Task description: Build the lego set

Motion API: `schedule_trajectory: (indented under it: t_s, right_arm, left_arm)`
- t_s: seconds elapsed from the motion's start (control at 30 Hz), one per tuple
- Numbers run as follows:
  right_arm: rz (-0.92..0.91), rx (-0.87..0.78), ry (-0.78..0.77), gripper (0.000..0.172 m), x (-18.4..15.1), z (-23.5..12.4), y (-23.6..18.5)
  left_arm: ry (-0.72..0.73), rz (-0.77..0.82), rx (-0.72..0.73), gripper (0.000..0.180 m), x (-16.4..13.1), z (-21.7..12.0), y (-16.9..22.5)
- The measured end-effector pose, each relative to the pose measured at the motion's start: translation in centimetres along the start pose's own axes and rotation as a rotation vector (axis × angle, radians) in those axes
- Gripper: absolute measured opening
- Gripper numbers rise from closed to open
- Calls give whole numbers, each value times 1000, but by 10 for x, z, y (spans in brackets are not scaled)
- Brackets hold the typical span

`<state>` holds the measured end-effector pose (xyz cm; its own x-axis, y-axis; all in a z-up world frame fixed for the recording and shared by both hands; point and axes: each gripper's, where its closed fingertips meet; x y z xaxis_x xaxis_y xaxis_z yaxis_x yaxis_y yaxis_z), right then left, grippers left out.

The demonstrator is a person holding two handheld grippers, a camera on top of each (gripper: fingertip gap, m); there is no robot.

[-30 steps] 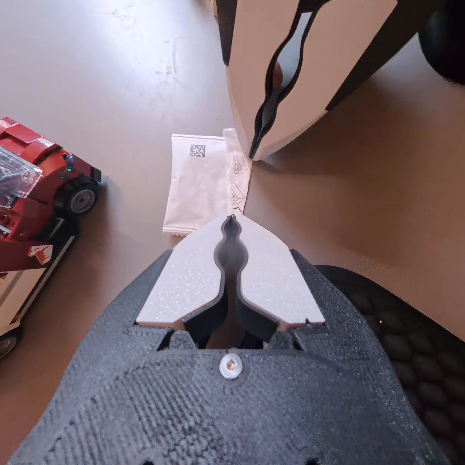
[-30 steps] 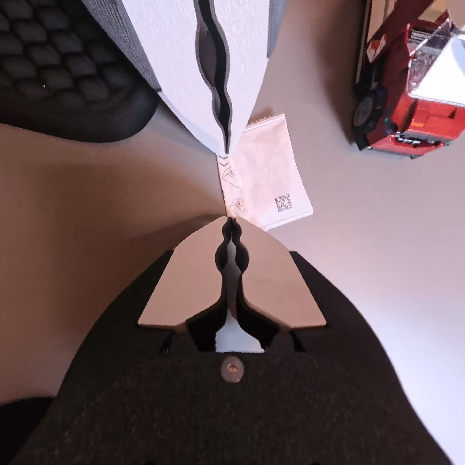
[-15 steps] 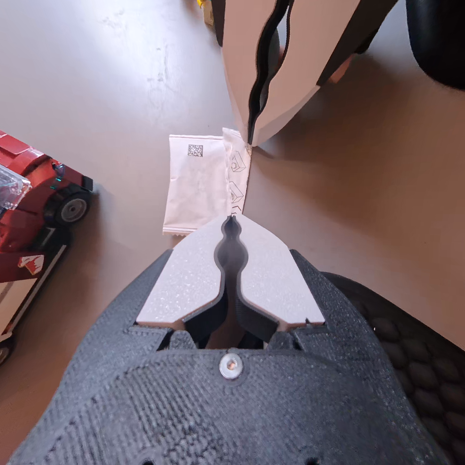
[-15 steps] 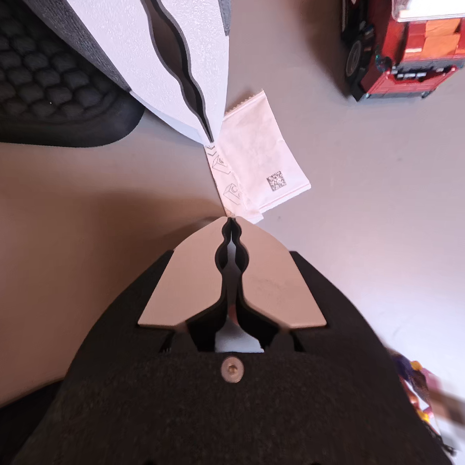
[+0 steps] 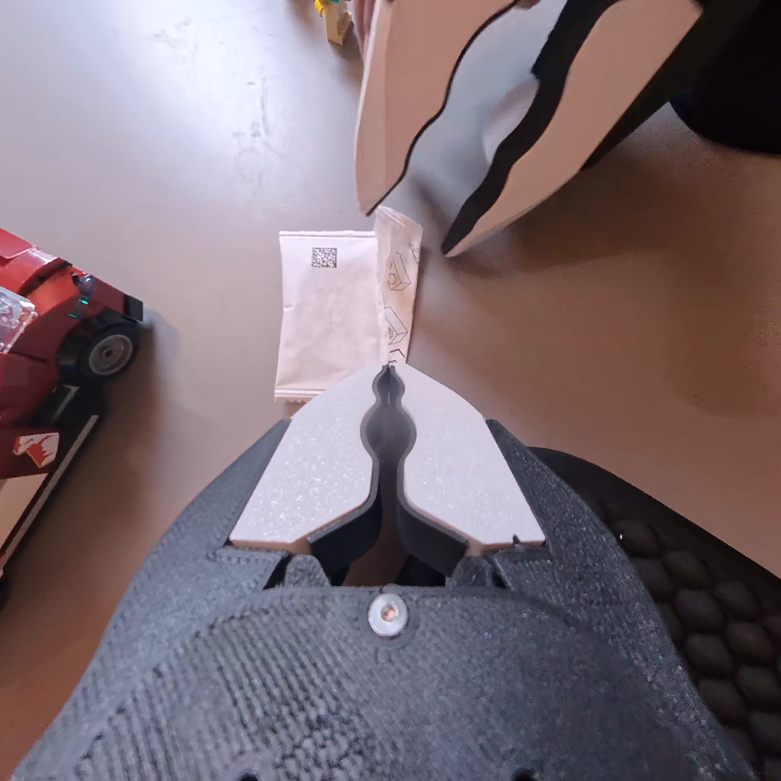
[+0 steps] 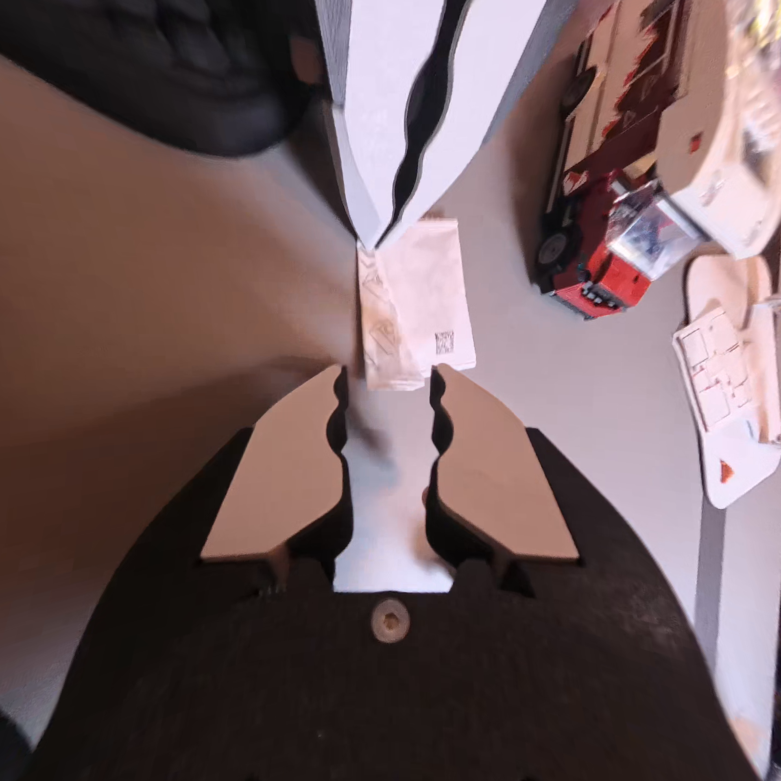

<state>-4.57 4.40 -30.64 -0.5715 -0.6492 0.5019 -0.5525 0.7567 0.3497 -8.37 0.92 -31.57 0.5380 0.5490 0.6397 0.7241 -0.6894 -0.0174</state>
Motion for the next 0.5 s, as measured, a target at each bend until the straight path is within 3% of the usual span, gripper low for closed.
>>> schedule_trajectory:
  t_s: [0.03, 0.13, 0.2, 0.4, 0.43, 0.5]
  right_arm:
    - [22, -3, 0, 28, -1, 3, 3]
    - [112, 103, 6, 19, -2, 6, 0]
    - [83, 109, -7, 0, -3, 9, 0]
    - [203, 191, 17, 0, 1, 3, -2]
    - [240, 211, 35, 0, 4, 1, -3]
    - [328, 256, 86, 0, 12, -6, -5]
  left_arm:
    - [0, 0, -3, 1, 0, 0, 0]
    - [6, -2, -14, 1, 0, 0, 0]
    - [15, 8, -22, 0, 0, 0, 1]
    - [133, 90, 43, 0, 13, -10, -3]
    - [170, 129, 53, 16, 19, -13, 1]
    - [204, 200, 88, 27, 27, -15, 7]
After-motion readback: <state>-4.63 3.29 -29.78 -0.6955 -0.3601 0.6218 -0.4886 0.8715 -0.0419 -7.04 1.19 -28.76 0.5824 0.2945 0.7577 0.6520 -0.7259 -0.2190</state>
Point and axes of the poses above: each gripper's, where its closed fingertips meet, z out along the fingers, x out of its top, y = z × x across the jaws, and after that the axes turned 6 degrees about x, right-handed
